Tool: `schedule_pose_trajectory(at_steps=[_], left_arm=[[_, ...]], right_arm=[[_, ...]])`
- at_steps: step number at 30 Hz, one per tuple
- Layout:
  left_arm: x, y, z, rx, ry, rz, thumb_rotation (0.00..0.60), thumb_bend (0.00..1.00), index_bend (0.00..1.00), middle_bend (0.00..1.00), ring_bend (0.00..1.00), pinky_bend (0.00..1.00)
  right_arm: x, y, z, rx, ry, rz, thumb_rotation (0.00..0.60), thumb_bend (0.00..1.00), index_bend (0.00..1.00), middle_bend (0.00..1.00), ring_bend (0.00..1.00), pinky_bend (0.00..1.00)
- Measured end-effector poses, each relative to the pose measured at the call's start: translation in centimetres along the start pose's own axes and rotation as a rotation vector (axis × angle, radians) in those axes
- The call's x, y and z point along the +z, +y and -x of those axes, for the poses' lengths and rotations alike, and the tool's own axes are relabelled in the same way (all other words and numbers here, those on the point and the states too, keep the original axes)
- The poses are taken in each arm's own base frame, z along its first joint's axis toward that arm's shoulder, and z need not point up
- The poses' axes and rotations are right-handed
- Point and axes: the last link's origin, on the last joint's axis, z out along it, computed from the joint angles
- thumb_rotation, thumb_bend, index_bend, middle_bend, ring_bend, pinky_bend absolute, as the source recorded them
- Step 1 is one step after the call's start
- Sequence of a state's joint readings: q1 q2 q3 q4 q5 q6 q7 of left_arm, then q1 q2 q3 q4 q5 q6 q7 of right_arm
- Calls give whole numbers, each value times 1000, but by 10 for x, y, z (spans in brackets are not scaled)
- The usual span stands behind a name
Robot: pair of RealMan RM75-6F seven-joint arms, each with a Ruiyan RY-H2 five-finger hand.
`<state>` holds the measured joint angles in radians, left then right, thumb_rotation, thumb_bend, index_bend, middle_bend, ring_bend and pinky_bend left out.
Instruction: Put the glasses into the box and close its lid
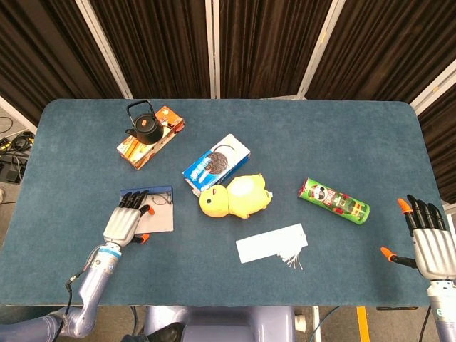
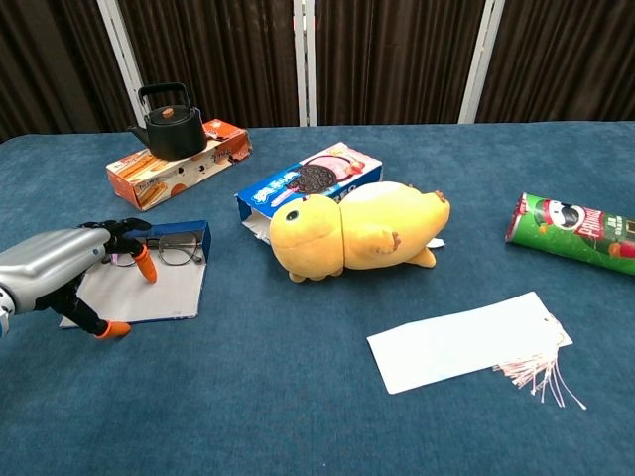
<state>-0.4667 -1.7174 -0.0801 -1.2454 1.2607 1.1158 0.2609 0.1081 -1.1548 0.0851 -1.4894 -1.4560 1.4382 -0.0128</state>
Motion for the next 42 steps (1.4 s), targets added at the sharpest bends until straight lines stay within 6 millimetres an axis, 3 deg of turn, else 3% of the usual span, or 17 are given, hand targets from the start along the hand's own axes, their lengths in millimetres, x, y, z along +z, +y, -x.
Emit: schedule_pose_trajectory(at_steps=[15, 27, 36, 42], left_arm=[[2, 1, -1, -12, -2, -7, 600, 525, 368, 0, 0, 0], [23, -5, -16, -24, 54, -40, 600, 525, 429, 0, 0, 0], [12, -3, -11, -26, 28, -9, 600, 534, 699, 0, 0, 0], [-6, 0, -20, -34, 27, 30, 600, 534, 736, 0, 0, 0]], right_arm=[[-1, 1, 0, 2, -2, 2, 600, 0, 19, 0, 0, 0], [-1, -3, -1, 16, 10, -22, 600, 0, 33, 0, 0, 0], [-1, -2, 0, 24, 6, -21, 600, 0, 20, 0, 0, 0], [-1, -2, -2, 40, 14, -22, 600, 0, 0, 0, 0, 0]])
